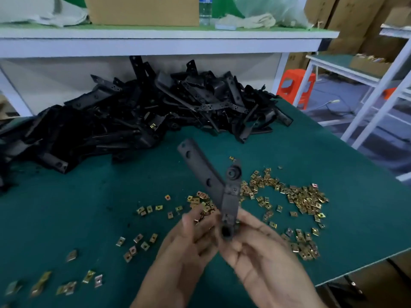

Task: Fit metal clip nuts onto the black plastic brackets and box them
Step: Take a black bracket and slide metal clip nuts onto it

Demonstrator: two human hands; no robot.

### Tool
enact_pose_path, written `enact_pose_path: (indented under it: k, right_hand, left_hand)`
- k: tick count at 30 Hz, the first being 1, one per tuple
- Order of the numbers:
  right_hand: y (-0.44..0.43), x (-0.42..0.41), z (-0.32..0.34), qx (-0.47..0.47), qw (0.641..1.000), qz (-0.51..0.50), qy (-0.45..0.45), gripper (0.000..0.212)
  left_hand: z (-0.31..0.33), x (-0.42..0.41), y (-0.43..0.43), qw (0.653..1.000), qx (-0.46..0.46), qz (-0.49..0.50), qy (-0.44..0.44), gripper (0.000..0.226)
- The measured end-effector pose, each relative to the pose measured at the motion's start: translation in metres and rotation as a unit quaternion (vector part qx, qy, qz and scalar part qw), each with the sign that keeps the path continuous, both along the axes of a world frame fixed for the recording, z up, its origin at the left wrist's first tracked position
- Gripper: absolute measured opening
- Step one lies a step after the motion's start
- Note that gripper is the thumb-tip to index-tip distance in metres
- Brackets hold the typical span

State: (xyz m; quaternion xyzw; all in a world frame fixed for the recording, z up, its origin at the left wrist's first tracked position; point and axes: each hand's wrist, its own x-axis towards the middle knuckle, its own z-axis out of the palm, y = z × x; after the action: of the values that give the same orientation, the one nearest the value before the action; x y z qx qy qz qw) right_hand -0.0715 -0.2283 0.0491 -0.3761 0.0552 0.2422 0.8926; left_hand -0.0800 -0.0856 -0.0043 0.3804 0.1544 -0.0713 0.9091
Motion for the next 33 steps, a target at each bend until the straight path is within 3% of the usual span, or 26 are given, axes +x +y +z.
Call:
enact_pose_path:
  k: [2,4,6,7,8,10,12,14,15,22,27,30,33]
  right_hand:
    - [0.014,-0.017,-0.003,0.006,0.998,0.05,0.039,0.038]
    - [0.025,-0.032,-0.005,-0.022,0.995,0.074,0.063,0.027]
    - [0.027,-0.041,-0.01,-0.113,0.989,0.094,0.018,0.013]
    - [0.021,-0.042,-0.018,-0.218,0.97,0.089,-0.056,0.012]
    - [0.012,-0.041,-0.027,-0.348,0.923,0.069,-0.145,0.016]
    - [-0.012,-0.03,-0.039,-0.556,0.784,-0.025,-0.273,0.019]
    - [-0.037,-0.016,-0.047,-0.672,0.675,-0.071,-0.296,0.028]
    - [-0.054,-0.001,-0.055,-0.767,0.583,-0.022,-0.269,0.043]
    - [-0.059,0.005,-0.058,-0.79,0.556,0.008,-0.259,0.046]
    - [-0.065,0.011,-0.066,-0.737,0.598,-0.055,-0.309,0.013]
    - [-0.067,0.013,-0.065,-0.679,0.663,-0.078,-0.307,0.014]
    - [-0.067,0.018,-0.066,-0.686,0.656,-0.054,-0.308,0.018]
    - [-0.067,0.018,-0.065,-0.692,0.636,-0.098,-0.327,0.016]
  left_hand:
    - [0.01,-0.019,0.003,0.998,-0.016,-0.056,-0.037,0.089]
    - [0.012,-0.034,0.007,1.0,-0.014,-0.018,-0.003,0.082]
    - [0.014,-0.043,0.01,0.999,-0.007,0.015,0.034,0.07]
    - [0.015,-0.046,0.012,0.999,-0.008,0.037,0.039,0.063]
    - [0.014,-0.048,0.015,0.996,-0.01,0.076,0.04,0.053]
    - [0.009,-0.05,0.022,0.988,-0.007,0.149,0.041,0.038]
    - [0.006,-0.053,0.024,0.986,0.014,0.162,0.038,0.029]
    - [0.0,-0.055,0.024,0.986,0.035,0.158,0.043,0.025]
    - [-0.002,-0.055,0.023,0.986,0.037,0.156,0.044,0.023]
    - [-0.011,-0.057,0.013,0.994,0.027,0.105,0.012,0.016]
    - [-0.011,-0.057,0.011,0.996,0.006,0.091,-0.006,0.017]
    - [-0.013,-0.055,0.01,0.996,-0.006,0.091,-0.001,0.018]
    - [-0.014,-0.054,0.008,0.996,-0.019,0.09,-0.005,0.019]
